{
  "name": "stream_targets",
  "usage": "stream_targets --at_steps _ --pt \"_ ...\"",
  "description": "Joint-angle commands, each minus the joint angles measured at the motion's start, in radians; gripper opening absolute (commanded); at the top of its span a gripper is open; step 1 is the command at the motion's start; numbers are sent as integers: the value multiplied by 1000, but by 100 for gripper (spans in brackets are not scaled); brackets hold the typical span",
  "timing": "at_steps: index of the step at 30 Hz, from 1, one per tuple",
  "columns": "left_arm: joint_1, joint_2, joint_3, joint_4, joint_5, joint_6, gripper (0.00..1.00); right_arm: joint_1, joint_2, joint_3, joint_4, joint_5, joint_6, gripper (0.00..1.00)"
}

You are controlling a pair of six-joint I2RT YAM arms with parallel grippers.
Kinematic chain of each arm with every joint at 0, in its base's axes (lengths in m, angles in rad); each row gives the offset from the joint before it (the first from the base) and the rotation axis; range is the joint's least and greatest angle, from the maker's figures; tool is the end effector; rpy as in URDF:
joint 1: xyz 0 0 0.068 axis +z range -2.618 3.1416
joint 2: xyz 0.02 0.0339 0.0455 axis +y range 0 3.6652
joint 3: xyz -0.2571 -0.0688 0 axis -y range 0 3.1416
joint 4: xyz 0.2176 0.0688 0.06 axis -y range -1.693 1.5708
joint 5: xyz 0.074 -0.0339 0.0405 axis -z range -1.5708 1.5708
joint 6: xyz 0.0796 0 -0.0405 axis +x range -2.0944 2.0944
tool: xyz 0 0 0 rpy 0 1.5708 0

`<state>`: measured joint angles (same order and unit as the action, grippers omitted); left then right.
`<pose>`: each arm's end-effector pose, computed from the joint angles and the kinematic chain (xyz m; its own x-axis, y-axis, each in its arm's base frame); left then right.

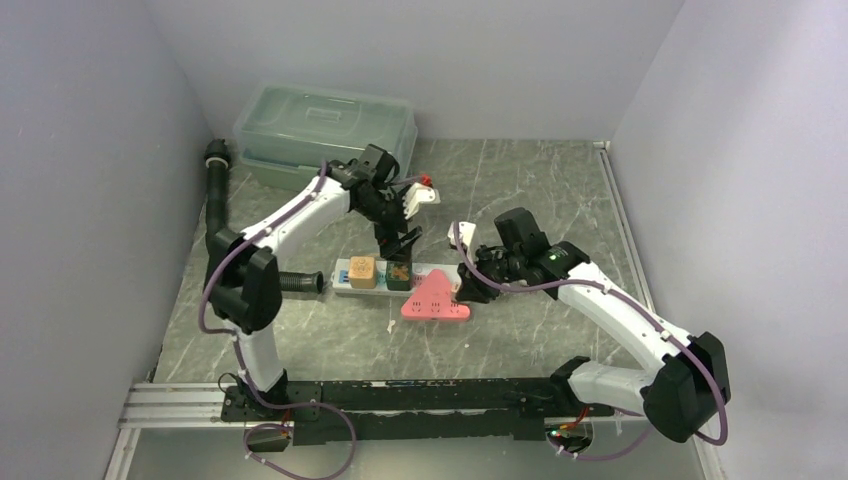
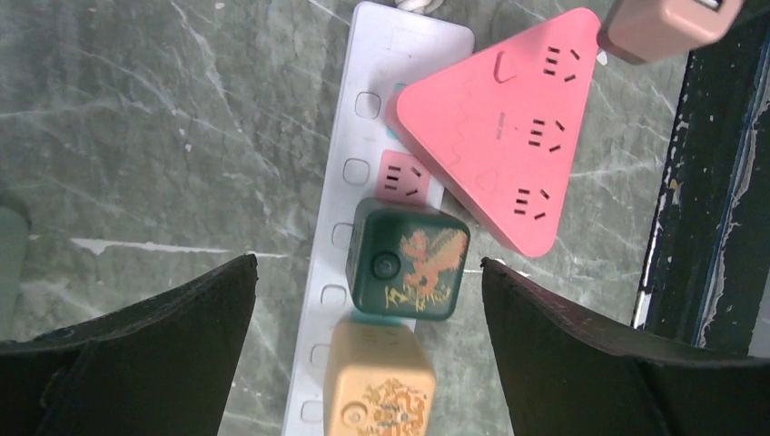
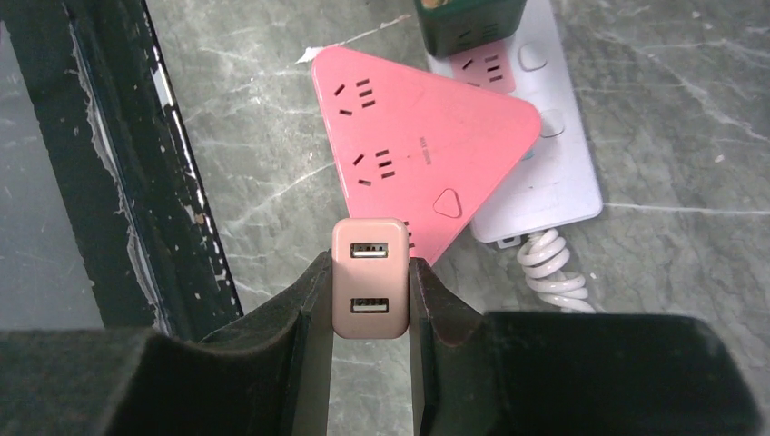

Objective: Insert the plug
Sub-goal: Insert the plug into the socket.

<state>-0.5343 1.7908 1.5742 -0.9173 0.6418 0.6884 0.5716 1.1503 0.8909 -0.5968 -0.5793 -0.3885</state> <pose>0.2854 -0.2242 0.2514 -0.2046 0.7123 -0.6714 0.9788 0.1396 -0.1501 0.1723 0.1626 0.2442 -0.3022 -0.5713 -0.7631 -0.9389 0.3170 0.1345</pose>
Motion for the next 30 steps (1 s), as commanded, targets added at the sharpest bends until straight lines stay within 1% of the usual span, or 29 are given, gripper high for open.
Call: stream_targets --at_steps 1,4,6,11,13,15,17,21,28,30 --pt "-46 93 78 37 37 -49 95 27 -4 -35 33 -14 -50 0" --pt "-69 146 109 61 44 -48 93 42 -27 -72 73 5 -46 0" --pt "-81 174 124 80 53 -47 90 45 -50 -100 112 7 -38 0" --pt "-103 205 142 102 103 -23 75 49 -86 -146 178 25 -38 0" --pt "-115 219 147 94 115 -2 71 50 -90 -155 198 33 -45 0" --pt "-125 238 155 85 116 14 64 48 -89 -160 222 38 -52 0" --pt "-128 262 158 102 117 6 60 49 -89 -169 254 34 -56 0" --pt "-128 287 158 125 105 13 56 48 -79 -187 290 11 -76 0" --pt "-146 296 128 125 82 68 56 48 -51 -184 272 -3 -109 0" --pt "-152 302 124 129 76 73 55 48 -49 -186 272 -3 -112 0"
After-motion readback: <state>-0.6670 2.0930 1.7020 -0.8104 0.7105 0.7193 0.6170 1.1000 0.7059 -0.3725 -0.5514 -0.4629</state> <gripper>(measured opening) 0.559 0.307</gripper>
